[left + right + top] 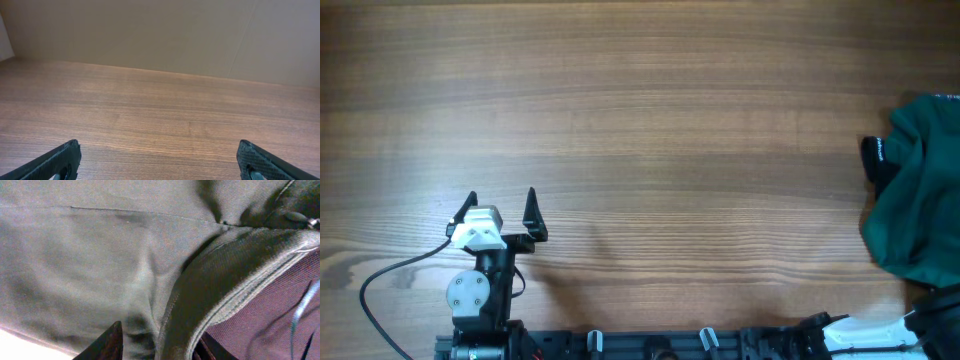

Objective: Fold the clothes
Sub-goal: 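Reach the right gripper to the green bag and grasp its edge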

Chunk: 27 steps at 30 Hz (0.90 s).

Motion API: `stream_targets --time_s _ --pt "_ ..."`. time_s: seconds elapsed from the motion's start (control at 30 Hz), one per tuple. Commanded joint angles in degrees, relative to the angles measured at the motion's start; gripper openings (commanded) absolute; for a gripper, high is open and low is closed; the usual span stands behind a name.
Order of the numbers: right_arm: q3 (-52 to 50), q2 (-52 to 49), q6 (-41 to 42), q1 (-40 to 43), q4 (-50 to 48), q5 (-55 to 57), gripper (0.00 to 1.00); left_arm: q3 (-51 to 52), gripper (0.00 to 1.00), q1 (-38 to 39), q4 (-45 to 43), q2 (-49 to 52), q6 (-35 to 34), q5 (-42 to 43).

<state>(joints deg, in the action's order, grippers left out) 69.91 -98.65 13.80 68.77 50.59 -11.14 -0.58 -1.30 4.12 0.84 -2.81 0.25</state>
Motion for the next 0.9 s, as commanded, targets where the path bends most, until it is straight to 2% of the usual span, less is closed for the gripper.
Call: stream_targets --time_s 0.0,0.1,0.47,0.67,0.77,0.87 --pt "1.0 1.0 -0.3 -0.3 -0.2 -5.2 0.43 0.3 1.0 -0.3 0.1 -0.4 0.9 -0.3" --pt "1.2 1.1 -0.3 -0.7 -0.1 -12.1 0.44 0.3 1.0 -0.3 0.1 -0.4 0.9 -0.3" --pt "3.3 1.2 -0.7 -4.4 5.0 0.0 0.47 0.3 1.0 -0.3 0.1 -0.3 0.9 -0.3" --pt "1.4 1.2 -0.3 -4.4 5.2 0.2 0.47 0.3 1.0 -0.3 0.1 -0.3 0.9 -0.3" --pt "0.4 1.2 0.0 -4.4 4.1 0.2 0.52 0.3 1.0 -0.3 0.1 -0.3 0.9 -0.3" --pt "-1.3 1.2 1.6 -4.4 2.7 -1.0 0.47 0.3 1.0 -0.3 0.1 -0.3 0.9 -0.3"
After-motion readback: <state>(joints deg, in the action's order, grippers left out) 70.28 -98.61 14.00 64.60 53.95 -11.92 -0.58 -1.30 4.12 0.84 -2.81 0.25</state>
